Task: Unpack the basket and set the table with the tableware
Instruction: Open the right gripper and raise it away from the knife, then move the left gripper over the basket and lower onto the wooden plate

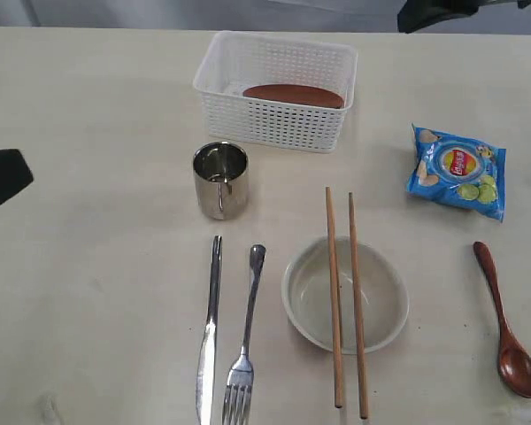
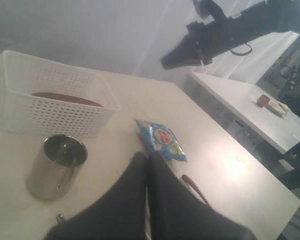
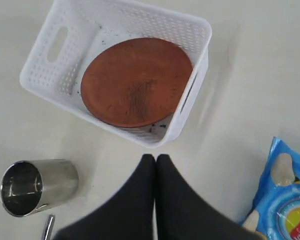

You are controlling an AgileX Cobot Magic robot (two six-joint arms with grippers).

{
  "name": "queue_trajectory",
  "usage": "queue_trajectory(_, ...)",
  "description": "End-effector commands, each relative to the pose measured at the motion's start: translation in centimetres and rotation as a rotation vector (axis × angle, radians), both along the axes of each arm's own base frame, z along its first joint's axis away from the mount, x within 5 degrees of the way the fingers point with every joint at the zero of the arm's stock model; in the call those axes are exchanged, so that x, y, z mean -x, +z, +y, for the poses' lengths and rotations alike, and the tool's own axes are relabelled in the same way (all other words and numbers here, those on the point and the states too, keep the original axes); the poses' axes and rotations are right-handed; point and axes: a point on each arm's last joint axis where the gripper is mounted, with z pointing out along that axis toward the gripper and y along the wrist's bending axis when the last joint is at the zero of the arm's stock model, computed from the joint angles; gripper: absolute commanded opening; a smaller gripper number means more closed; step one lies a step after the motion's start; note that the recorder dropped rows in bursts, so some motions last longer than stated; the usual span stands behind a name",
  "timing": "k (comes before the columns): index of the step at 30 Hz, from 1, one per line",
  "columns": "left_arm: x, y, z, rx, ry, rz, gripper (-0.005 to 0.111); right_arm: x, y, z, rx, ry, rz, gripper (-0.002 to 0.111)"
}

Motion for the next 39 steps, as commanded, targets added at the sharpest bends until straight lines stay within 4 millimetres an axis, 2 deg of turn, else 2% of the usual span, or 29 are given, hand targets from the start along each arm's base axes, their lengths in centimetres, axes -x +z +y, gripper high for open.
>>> queue_trajectory(1, -3.0, 1.9, -1.8, -0.055, 0.012, 0.066, 0.000, -0.5, -0.1, 0.5, 0.023, 0.041, -0.044, 0.000)
queue_trajectory(5, -8.0, 3.9, -5.3, -0.208, -0.034, 0.106, 0.000, 0.0, -0.1, 0.6, 0.048, 0.107, -0.034, 0.000)
queue_trajectory(6, -11.3, 4.2, -7.6, -0.296, -0.068, 0.152, 0.000, 0.4, 0.1, 0.6, 0.058, 0.130, -0.022, 0.000)
queue_trajectory(7, -13.2, 4.4, -8.6, -0.333, -0.074, 0.177, 0.000, 0.6, 0.2, 0.5, 0.069, 0.131, -0.026, 0.000)
queue_trajectory(8, -16.8, 5.3, -10.0, -0.357, -0.077, 0.242, 0.003, 1.2, 0.4, 0.0, 0.101, 0.122, -0.062, 0.000)
queue_trajectory(9, -18.8, 5.5, -10.4, -0.368, -0.086, 0.286, 0.006, 1.6, 0.5, -0.3, 0.121, 0.114, -0.089, 0.000)
queue_trajectory(10, -22.8, 4.9, -10.6, -0.372, -0.096, 0.377, 0.015, 2.8, 0.6, -0.8, 0.140, 0.085, -0.136, 0.000)
queue_trajectory(11, -24.7, 4.8, -10.6, -0.350, -0.096, 0.423, 0.020, 3.5, 0.5, -1.0, 0.140, 0.071, -0.160, 0.000)
queue_trajectory(13, -30.2, 5.1, -12.1, -0.308, -0.202, 0.509, 0.042, 6.7, 0.4, -1.8, 0.137, 0.026, -0.244, 0.000)
queue_trajectory(17, -35.8, 3.3, -14.3, -0.378, -0.243, 0.608, 0.049, 10.6, 0.4, -2.7, 0.131, -0.004, -0.313, 0.000)
queue_trajectory(20, -38.2, 1.7, -14.8, -0.472, -0.255, 0.652, 0.049, 11.9, 0.4, -2.9, 0.127, -0.007, -0.325, 0.000)
queue_trajectory(21, -39.3, 1.6, -15.0, -0.478, -0.226, 0.634, 0.053, 12.0, 0.2, -2.9, 0.127, -0.008, -0.316, 0.000)
queue_trajectory(24, -40.5, 0.7, -15.1, -0.468, -0.170, 0.648, 0.062, 12.1, 0.1, -2.9, 0.126, -0.004, -0.303, 0.000)
queue_trajectory(27, -40.8, -0.1, -15.6, -0.464, -0.176, 0.659, 0.064, 12.1, 0.1, -2.9, 0.126, -0.004, -0.303, 0.000)
queue_trajectory(34, -41.0, -3.6, -17.2, -0.453, -0.206, 0.743, 0.064, 12.1, 0.1, -2.9, 0.126, -0.004, -0.303, 0.000)
queue_trajectory(39, -40.9, -4.9, -18.0, -0.449, -0.227, 0.771, 0.064, 12.1, 0.1, -2.9, 0.126, -0.004, -0.303, 0.000)
